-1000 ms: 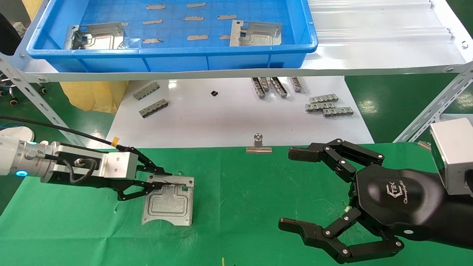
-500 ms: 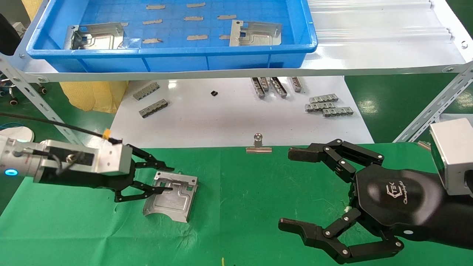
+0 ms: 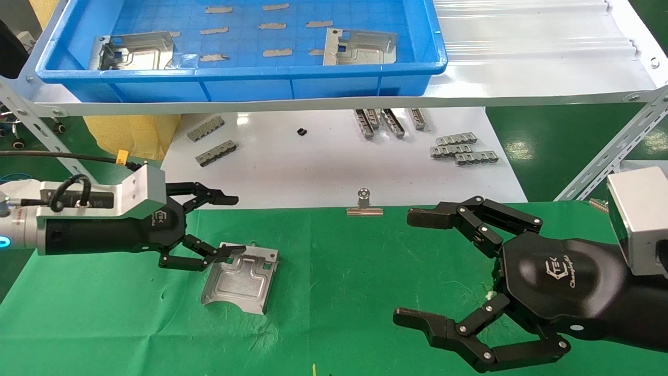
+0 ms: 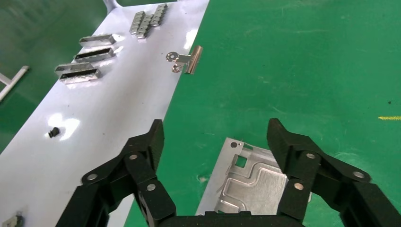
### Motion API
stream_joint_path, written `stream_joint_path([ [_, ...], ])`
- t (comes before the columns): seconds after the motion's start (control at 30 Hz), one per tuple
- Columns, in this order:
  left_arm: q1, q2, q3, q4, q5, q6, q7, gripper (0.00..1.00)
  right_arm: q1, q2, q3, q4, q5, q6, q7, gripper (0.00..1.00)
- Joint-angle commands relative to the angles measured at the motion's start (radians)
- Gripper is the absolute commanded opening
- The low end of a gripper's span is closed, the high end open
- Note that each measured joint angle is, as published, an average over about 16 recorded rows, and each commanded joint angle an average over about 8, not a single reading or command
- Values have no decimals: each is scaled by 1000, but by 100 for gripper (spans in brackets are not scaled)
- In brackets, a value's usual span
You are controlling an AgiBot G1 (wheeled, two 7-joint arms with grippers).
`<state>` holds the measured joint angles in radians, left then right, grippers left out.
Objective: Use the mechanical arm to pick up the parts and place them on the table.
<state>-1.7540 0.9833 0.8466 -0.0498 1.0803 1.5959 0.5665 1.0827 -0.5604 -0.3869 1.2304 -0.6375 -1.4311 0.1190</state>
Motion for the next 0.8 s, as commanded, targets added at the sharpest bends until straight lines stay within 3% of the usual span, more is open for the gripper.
stream_joint_path([
  [0.03,-2,2,2,1,3,-1,5,100,0,0,0,0,0,0,0,100],
  [0.27,35,-18,-28,-70,-13,-6,-35,100,0,0,0,0,0,0,0,100],
  [0.8,216,-118,-179,-397,-108,-33,-237,100,0,0,0,0,0,0,0,100],
])
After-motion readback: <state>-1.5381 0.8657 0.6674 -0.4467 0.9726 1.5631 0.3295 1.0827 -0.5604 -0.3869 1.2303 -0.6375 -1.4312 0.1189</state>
